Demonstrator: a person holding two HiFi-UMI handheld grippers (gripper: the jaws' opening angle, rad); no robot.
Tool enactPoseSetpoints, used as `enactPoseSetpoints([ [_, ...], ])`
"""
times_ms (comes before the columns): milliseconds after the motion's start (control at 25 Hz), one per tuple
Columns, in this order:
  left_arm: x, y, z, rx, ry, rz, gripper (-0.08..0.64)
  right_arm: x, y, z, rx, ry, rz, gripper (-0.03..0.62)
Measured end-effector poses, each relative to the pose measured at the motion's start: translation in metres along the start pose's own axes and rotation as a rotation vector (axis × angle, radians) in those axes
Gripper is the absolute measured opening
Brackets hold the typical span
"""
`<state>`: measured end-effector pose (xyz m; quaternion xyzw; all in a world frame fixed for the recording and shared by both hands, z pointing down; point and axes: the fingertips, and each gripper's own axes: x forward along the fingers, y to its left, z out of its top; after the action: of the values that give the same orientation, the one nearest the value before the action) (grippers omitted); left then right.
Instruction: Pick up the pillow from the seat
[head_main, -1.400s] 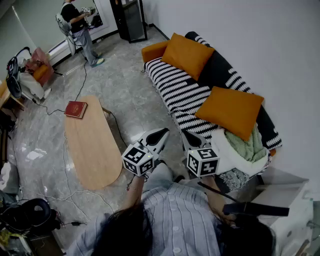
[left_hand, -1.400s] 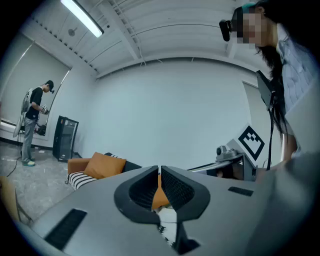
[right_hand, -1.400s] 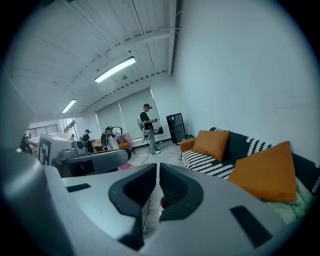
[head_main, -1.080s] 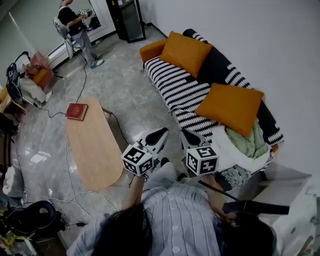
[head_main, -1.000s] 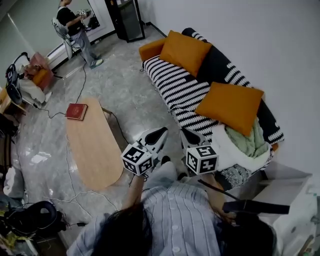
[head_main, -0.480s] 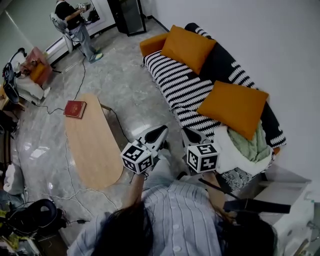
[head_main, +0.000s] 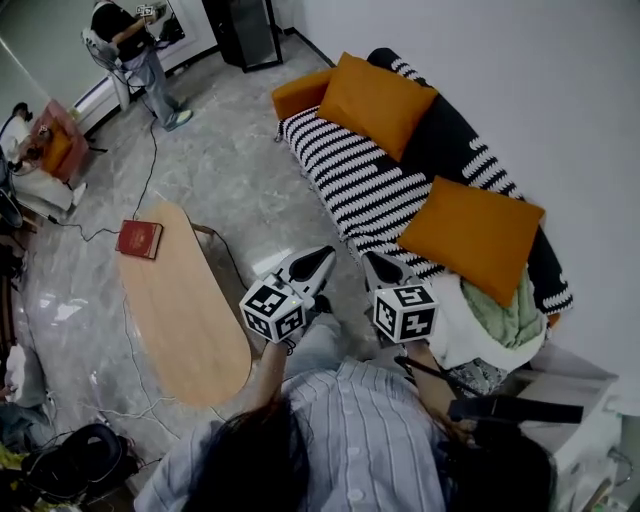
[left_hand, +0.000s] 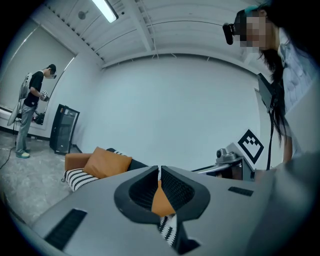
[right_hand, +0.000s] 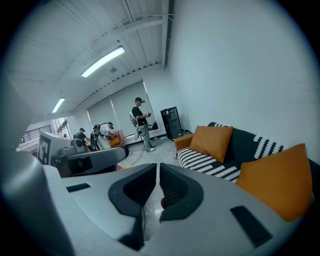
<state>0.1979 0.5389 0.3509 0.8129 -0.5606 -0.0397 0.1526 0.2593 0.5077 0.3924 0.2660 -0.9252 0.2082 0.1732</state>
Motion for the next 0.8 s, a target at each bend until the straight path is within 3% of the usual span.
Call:
enactPoseSetpoints([
  [360, 0.024, 0.091, 0.041, -0.001, -0.002, -0.040, 0.009, 0.084, -0.010, 0.062, 0.017, -0.028, -0.067, 0.034],
  [800, 0.043, 0.164, 0.068, 0.010, 0.022, -0.117, 0.009, 0.146, -0.010, 0.093, 0.043, -0.045, -0.146, 0.034],
])
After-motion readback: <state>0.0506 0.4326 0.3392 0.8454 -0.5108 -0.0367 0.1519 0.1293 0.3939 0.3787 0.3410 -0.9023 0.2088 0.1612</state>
